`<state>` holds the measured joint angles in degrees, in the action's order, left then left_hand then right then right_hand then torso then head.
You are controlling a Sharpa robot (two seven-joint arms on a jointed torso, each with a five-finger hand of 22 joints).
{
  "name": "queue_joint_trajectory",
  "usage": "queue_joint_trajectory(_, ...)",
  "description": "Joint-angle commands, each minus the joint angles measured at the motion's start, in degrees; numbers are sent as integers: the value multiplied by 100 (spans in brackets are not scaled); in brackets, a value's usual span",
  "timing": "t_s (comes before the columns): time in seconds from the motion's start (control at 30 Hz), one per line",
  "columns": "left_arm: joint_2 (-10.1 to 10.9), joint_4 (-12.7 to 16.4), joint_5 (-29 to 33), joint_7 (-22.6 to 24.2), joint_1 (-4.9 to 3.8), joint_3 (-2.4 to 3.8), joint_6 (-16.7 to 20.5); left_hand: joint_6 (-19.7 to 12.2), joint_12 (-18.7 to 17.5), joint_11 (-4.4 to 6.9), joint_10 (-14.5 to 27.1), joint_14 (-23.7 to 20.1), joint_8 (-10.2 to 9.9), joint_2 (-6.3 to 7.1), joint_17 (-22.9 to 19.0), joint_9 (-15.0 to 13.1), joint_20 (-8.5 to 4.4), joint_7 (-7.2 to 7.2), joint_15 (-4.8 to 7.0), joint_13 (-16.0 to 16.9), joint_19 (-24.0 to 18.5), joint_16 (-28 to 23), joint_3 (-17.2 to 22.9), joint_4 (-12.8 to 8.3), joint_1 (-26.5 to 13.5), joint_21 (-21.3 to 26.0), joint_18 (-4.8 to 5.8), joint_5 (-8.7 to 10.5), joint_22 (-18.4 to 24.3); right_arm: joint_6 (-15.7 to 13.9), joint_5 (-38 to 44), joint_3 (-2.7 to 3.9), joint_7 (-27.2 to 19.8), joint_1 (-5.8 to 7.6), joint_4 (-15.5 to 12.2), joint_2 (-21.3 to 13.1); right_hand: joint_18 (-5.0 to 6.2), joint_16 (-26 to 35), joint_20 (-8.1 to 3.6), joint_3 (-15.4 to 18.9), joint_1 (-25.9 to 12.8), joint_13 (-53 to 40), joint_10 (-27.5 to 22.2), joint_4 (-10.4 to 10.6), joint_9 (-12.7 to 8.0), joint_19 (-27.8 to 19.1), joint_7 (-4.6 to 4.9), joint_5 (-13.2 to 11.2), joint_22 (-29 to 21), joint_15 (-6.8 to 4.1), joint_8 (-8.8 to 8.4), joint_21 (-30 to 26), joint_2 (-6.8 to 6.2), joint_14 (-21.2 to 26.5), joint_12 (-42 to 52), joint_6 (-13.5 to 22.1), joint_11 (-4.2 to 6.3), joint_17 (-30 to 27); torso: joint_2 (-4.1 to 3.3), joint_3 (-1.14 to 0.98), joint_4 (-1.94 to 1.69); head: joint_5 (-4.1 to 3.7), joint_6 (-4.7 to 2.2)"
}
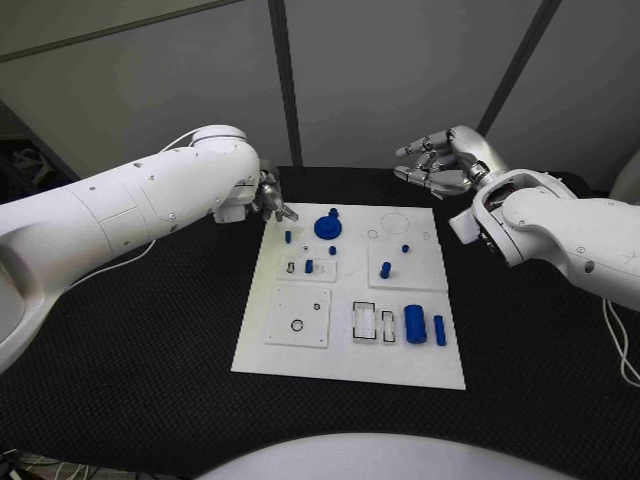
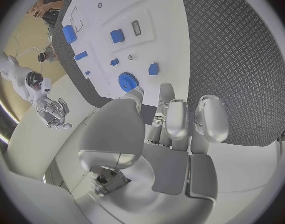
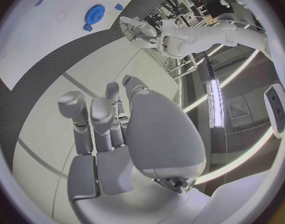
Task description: Assemble the parts on the task board
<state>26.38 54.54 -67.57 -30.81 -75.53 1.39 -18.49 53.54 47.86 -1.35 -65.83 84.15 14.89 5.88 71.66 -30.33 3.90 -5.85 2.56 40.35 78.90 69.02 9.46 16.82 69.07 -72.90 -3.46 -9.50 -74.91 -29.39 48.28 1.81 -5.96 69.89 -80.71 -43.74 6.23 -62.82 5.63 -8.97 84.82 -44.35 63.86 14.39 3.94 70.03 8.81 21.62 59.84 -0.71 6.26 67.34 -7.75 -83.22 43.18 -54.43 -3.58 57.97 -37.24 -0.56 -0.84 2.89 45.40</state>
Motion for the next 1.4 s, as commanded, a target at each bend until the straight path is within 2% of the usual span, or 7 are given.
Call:
queue_joint_trajectory(0.03,-44,-59,20,24,-1,-11,-238,45,22,-16,26,18,-35,56,0,24,35,-10,-46,8,3,1,72,-4,-57,-5,-92,-13,-351,42,0,2,-33,9,0,7,57,22,-11,-44,-17,2,-40,4,5,-25,5,33,-1,-11,-31,-22,-19,-37,-13,37,0,10,3,-6,1,-5,14)
queue_joint_trajectory(0.3,-103,-101,-59,3,14,-34,-418,243,147,-6,-39,33,-15,117,24,62,35,12,-40,54,50,40,96,4,-478,-51,-79,4,-407,44,0,2,-35,9,3,16,57,22,-11,-44,-17,2,-40,4,5,-25,5,33,-1,-11,-31,-22,-19,-37,-13,37,0,10,-1,-8,7,-24,23)
queue_joint_trajectory(0.43,-121,-133,-145,-13,18,-37,-539,315,183,4,-53,39,7,109,33,64,29,26,-32,64,62,53,38,3,-606,-62,-76,10,-424,46,0,2,-34,9,3,15,57,20,-11,-45,-19,-2,-37,5,5,-25,6,47,-2,-11,-31,-25,-19,-38,-6,37,0,16,4,-8,-6,-23,32)
queue_joint_trajectory(0.87,-158,-204,-195,-24,57,-40,-612,423,249,30,-88,55,62,34,62,49,15,58,-13,110,86,92,45,-9,-586,-90,-68,-2,-454,67,0,2,-29,9,-4,24,57,20,-11,-45,-19,-2,-37,5,5,-25,6,47,-2,-11,-31,-25,-19,-38,-6,37,0,16,3,-4,1,-18,55)
queue_joint_trajectory(1.1,-132,-206,-119,-20,70,-39,-594,443,255,40,-93,59,75,23,65,45,9,68,-5,105,93,97,55,-21,-547,-98,-66,-2,-463,83,1,2,-28,9,1,38,56,17,-11,-46,-22,-6,-34,7,6,-22,6,59,0,-11,-30,-24,-19,-41,0,36,-1,23,5,-1,-11,-36,80)
queue_joint_trajectory(1.4,-147,-239,-44,-3,105,-39,-504,448,242,47,-83,56,81,9,48,45,3,75,1,79,84,80,74,-30,-487,-82,-69,-3,-458,91,1,2,-26,9,3,48,56,17,-11,-48,-22,-8,-33,8,6,-22,6,64,-2,-11,-29,-26,-17,-42,3,34,-1,25,5,-1,-2,-25,92)
